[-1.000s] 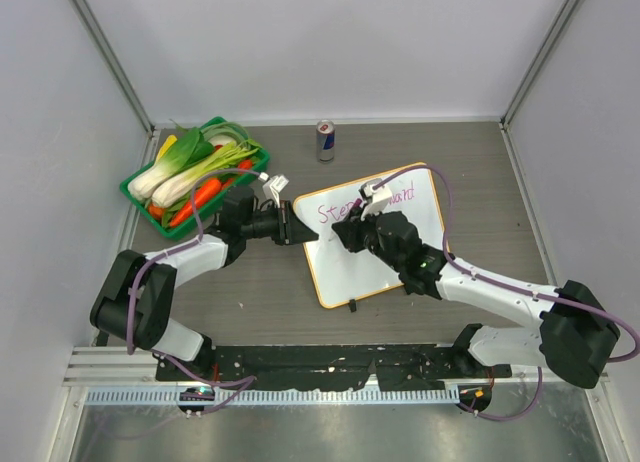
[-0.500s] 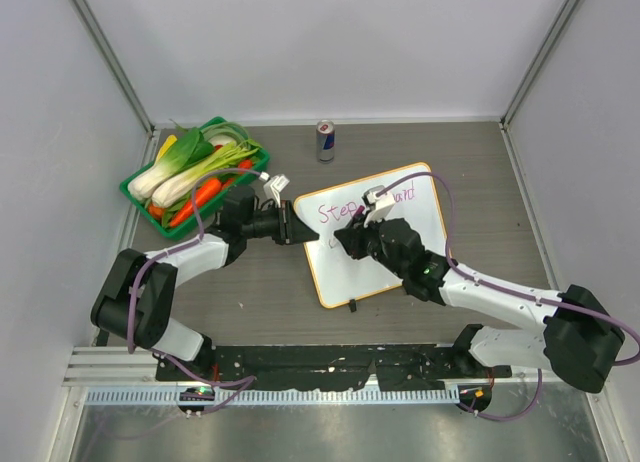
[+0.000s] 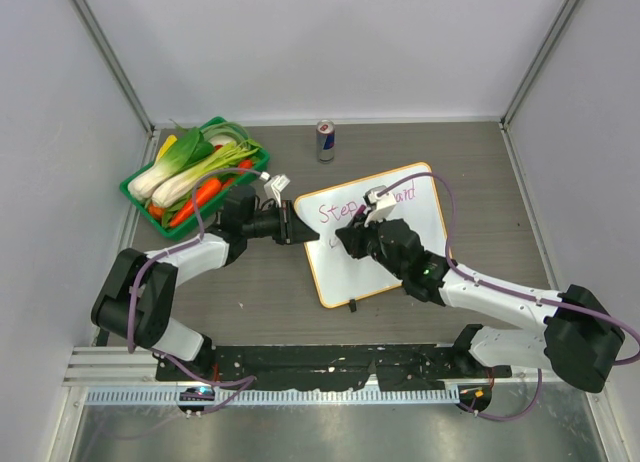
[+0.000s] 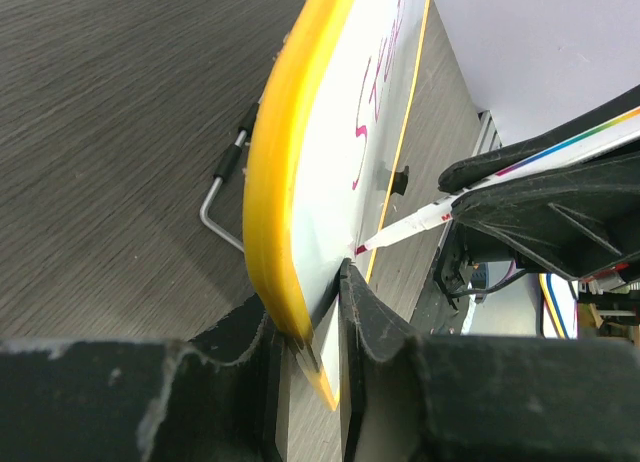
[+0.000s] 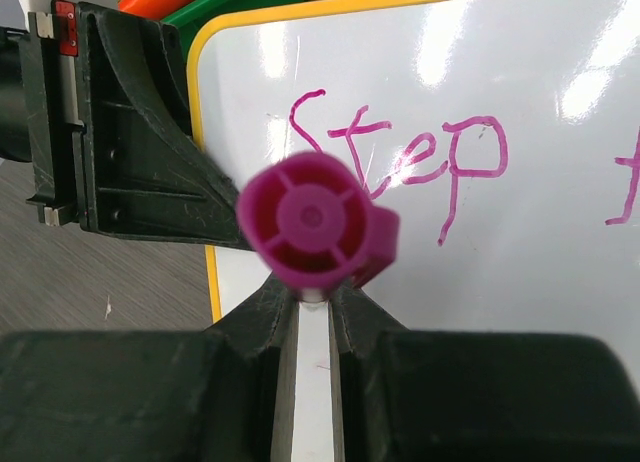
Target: Write a sentence on the whiteboard
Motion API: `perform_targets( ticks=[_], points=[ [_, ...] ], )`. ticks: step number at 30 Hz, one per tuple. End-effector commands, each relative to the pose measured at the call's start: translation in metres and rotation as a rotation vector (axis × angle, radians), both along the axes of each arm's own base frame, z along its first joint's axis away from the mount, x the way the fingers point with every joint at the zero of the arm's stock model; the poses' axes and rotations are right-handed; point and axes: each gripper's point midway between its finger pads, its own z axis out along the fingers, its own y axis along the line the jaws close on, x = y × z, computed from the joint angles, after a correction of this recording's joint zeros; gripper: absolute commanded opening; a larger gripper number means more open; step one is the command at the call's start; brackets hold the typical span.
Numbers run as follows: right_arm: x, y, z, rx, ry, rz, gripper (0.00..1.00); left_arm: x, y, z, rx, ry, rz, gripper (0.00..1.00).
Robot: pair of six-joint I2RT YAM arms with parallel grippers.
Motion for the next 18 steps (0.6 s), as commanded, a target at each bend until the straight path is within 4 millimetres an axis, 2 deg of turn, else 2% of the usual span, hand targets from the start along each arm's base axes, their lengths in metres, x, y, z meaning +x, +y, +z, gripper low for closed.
perform_targets(
  ticks=[1,10,18],
  points=[
    [0.018,-0.012,0.014,-0.025,-0.043,-0.100,0.02,-0.009,0.008,-0.052,0.188,-0.013,-0.008,0.00],
    [0.025,-0.013,0.023,-0.016,-0.057,-0.137,0.01,-0.010,0.008,-0.052,0.191,-0.013,-0.011,0.00],
    [0.021,-0.014,0.009,-0.055,-0.031,-0.122,0.02,-0.011,0.007,-0.053,0.199,-0.015,-0.013,0.00]
  ],
)
